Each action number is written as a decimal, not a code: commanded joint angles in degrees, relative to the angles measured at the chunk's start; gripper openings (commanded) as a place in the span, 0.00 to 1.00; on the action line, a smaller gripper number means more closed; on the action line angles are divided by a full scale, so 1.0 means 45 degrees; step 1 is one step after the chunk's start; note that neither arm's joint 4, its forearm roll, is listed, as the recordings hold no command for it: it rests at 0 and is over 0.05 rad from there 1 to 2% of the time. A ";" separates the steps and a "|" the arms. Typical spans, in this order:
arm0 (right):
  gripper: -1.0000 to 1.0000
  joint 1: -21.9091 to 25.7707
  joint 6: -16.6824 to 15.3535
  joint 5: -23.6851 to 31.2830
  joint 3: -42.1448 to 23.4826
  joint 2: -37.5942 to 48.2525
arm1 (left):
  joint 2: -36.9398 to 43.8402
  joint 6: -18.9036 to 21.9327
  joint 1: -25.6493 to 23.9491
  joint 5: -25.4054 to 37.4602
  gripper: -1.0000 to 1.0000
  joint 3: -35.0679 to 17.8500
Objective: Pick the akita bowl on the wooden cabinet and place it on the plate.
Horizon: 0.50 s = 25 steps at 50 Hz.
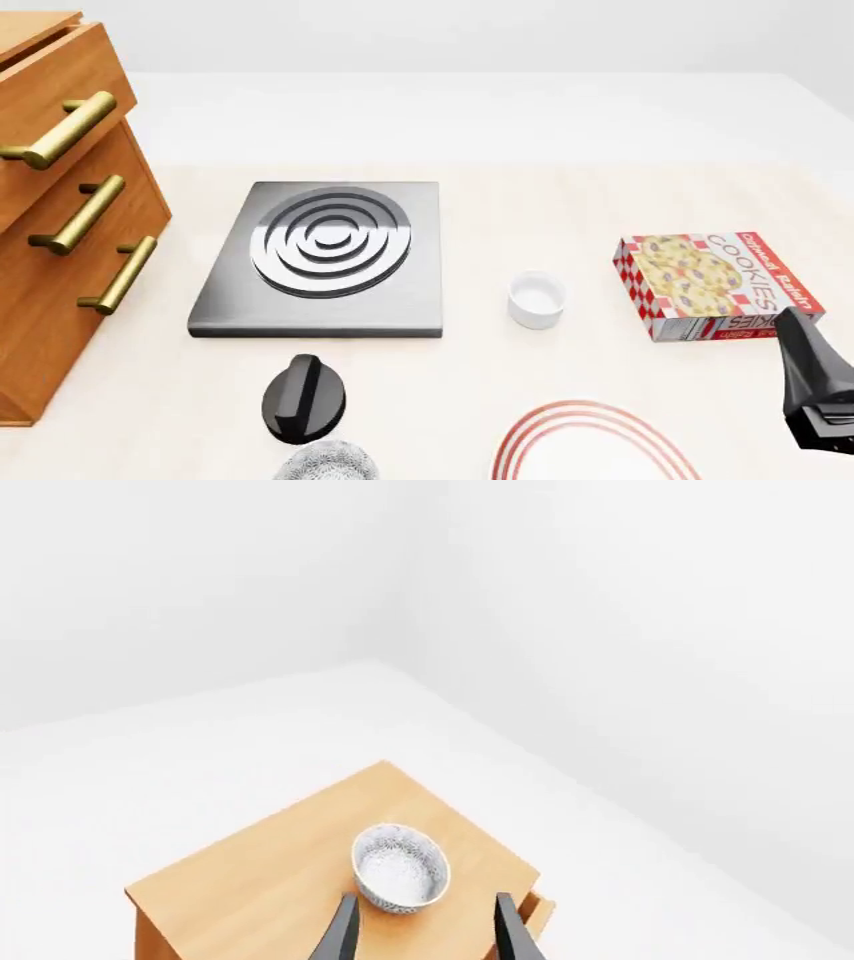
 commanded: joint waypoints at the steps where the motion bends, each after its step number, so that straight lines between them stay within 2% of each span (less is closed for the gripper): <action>1: 1.00 0.0002 -0.0001 0.0032 -0.0004 -0.0029 | 0.0585 -0.0103 0.0694 -0.0228 1.00 -0.0273; 8: 1.00 0.0005 0.0000 0.0035 -0.0001 -0.0033 | 0.0966 -0.0160 0.0966 -0.0257 1.00 -0.0527; 10: 1.00 0.0005 -0.0001 0.0042 -0.0004 -0.0038 | 0.1228 -0.0591 0.1116 -0.0260 1.00 -0.0483; 17: 1.00 0.0006 -0.0002 0.0040 -0.0005 -0.0035 | 0.1576 -0.0844 0.1274 -0.0537 1.00 -0.0370; 18: 1.00 0.0006 -0.0002 0.0040 -0.0005 -0.0035 | 0.1729 -0.1244 0.1316 -0.0540 1.00 -0.0291; 25: 1.00 0.0008 -0.0002 0.0029 -0.0003 -0.0026 | 0.1941 -0.1533 0.1351 -0.0776 1.00 -0.0079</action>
